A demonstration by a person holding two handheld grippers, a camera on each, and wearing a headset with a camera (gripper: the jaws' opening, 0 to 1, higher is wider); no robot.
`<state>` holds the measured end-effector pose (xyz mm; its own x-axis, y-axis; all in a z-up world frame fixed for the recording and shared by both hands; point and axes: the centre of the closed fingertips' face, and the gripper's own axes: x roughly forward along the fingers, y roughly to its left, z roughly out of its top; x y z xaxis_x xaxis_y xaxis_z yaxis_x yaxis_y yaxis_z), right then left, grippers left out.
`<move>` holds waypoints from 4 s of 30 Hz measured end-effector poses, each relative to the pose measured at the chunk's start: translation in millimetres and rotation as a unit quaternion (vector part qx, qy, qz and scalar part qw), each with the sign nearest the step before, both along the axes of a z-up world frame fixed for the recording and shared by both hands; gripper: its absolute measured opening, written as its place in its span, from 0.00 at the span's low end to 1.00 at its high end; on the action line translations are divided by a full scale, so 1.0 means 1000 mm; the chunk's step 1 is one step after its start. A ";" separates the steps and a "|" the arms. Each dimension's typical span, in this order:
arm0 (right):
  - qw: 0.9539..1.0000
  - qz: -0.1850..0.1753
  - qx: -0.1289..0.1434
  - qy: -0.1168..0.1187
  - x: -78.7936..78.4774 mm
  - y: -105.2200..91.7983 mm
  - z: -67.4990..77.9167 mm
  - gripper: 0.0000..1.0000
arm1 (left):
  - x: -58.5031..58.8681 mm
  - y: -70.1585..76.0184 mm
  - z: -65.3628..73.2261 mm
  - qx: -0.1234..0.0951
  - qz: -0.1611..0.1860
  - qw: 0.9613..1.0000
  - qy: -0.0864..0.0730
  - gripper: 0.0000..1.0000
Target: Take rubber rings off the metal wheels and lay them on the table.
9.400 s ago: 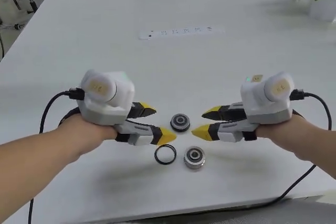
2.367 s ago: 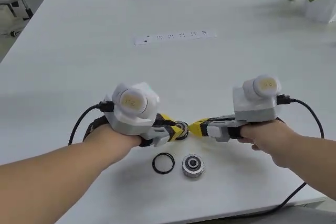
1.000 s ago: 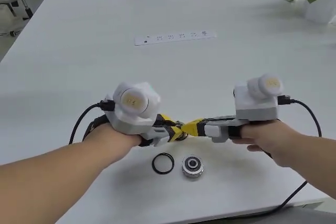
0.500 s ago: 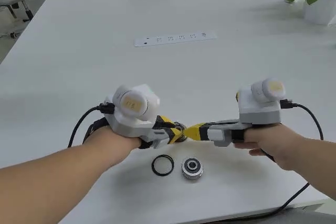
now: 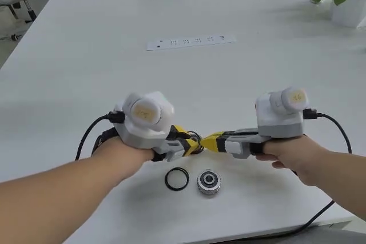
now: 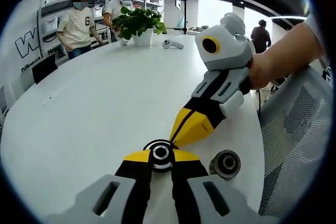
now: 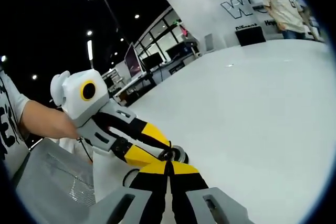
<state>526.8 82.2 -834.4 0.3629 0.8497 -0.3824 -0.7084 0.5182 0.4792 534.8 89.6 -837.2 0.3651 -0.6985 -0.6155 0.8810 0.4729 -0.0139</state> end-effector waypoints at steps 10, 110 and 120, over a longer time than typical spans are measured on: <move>1.000 -0.001 0.006 0.000 0.001 0.001 0.004 0.00 | -0.009 0.003 0.009 -0.010 -0.007 1.000 -0.005 0.16; 0.989 0.128 -0.033 0.062 -0.064 0.042 -0.005 0.00 | -0.068 0.073 0.038 -0.030 -0.011 0.999 -0.034 0.64; 0.990 0.124 -0.040 0.054 -0.061 0.040 -0.005 0.04 | -0.069 0.074 0.034 -0.023 -0.014 0.999 -0.029 0.64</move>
<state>465.6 121.9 -839.9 0.0995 0.8730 -0.4775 -0.7658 0.3736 0.5235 465.4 163.4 -802.9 0.3799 -0.7361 -0.5602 0.8935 0.4487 0.0163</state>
